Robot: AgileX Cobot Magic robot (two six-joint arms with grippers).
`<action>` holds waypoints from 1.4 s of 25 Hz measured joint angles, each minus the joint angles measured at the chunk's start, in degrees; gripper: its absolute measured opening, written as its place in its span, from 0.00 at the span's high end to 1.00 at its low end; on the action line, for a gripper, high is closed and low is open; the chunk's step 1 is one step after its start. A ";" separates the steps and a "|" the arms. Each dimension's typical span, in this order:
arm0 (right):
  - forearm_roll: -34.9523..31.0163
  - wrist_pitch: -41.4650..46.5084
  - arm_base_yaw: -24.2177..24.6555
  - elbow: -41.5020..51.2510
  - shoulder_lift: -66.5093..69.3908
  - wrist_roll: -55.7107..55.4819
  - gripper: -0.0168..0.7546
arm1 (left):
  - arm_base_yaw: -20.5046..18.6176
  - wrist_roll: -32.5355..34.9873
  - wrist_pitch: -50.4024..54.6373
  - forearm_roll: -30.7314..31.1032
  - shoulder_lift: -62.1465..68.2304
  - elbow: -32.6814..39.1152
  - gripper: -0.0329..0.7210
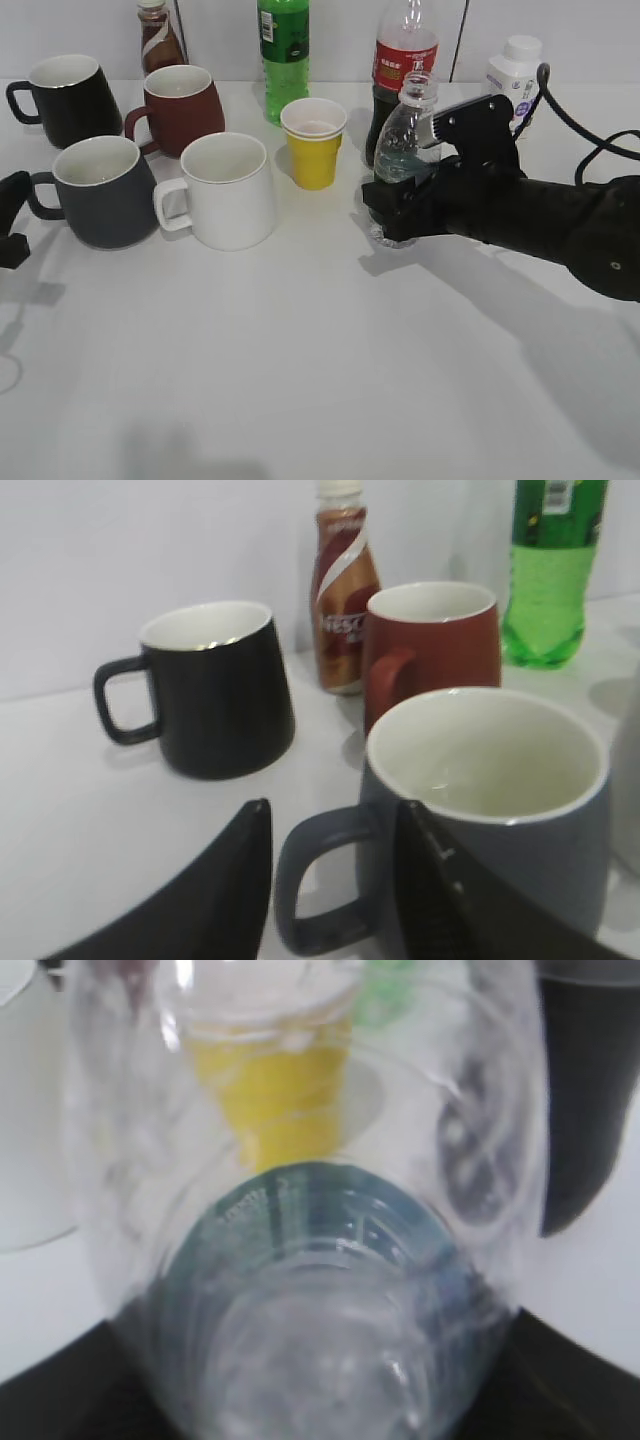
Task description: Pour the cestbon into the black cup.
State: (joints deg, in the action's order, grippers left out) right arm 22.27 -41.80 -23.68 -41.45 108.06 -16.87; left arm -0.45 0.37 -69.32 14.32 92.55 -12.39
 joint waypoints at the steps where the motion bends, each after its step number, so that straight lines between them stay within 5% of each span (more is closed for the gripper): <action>1: 0.43 0.06 0.00 0.00 0.00 -0.01 0.34 | 0.00 0.00 0.00 0.41 -0.29 0.00 0.55; 6: 1.10 1.64 0.00 0.05 -0.32 0.01 0.12 | 0.00 0.00 -0.03 2.29 -1.85 0.00 0.55; 15: 1.19 7.01 0.00 -0.36 -16.07 0.01 0.10 | 0.00 -4.60 9.55 1.78 -14.37 -0.17 0.55; 20: 2.02 19.68 0.00 -0.56 -29.79 0.01 0.11 | 0.54 -12.31 38.20 5.15 -31.51 -4.32 0.55; 25: 2.64 36.27 -2.58 -0.56 -42.20 0.01 0.12 | 5.04 -16.23 69.73 4.48 -52.67 -11.37 0.53; 35: -10.74 78.18 -15.17 -0.50 -65.06 1.02 0.13 | 12.59 -16.37 115.10 -3.12 -75.98 -20.48 0.19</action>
State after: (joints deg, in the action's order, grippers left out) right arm 11.53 36.38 -38.85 -41.95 43.00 -15.85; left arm 12.13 -16.00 45.79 11.19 16.57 -32.87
